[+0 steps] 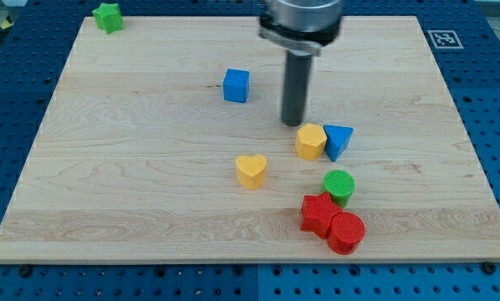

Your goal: Move the green circle to the top center of the board

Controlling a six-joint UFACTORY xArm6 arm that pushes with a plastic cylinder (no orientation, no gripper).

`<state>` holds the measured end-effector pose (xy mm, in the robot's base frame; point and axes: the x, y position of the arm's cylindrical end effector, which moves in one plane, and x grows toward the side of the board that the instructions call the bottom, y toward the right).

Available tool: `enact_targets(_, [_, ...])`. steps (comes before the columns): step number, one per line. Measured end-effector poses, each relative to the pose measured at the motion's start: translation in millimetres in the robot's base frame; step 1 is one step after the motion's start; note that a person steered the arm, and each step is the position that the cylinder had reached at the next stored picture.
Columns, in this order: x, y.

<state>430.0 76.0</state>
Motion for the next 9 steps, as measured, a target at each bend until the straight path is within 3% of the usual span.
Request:
enact_targets(2, [7, 126])
enact_targets(4, [92, 185])
enact_targets(5, [129, 182])
enact_targets(9, [147, 140])
